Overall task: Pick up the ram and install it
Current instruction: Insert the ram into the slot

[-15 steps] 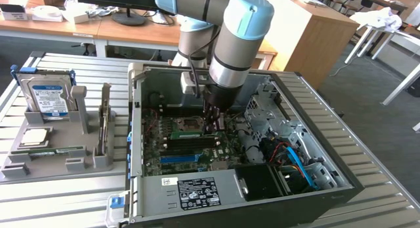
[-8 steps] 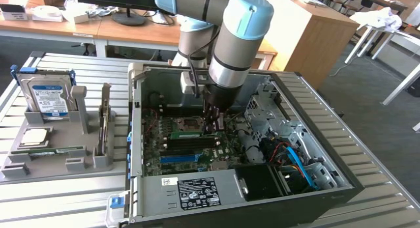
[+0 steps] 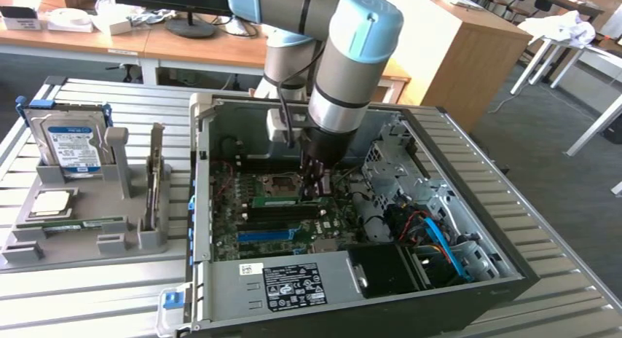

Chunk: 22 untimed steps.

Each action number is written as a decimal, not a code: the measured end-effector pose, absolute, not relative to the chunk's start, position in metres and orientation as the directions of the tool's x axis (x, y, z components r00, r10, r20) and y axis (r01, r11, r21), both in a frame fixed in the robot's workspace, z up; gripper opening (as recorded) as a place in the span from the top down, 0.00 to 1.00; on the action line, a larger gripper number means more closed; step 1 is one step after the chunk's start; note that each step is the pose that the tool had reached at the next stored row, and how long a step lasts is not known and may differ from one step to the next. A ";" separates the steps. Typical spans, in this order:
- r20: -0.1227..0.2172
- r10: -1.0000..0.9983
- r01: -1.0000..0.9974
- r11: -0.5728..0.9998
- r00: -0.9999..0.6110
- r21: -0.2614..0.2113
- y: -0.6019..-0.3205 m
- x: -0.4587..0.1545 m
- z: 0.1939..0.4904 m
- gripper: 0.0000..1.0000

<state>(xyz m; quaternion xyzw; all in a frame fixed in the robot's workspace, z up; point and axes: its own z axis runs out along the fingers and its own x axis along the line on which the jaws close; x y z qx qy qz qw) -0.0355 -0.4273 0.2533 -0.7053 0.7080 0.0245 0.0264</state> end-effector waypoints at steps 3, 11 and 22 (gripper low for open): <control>-0.072 -0.997 -1.000 0.004 -0.004 -0.003 -0.427 -0.036 0.252 0.88; -0.072 -0.997 -1.000 0.004 -0.004 -0.003 -0.427 -0.036 0.249 0.88; -0.072 -0.997 -1.000 0.004 -0.004 -0.003 -0.427 -0.037 0.245 0.88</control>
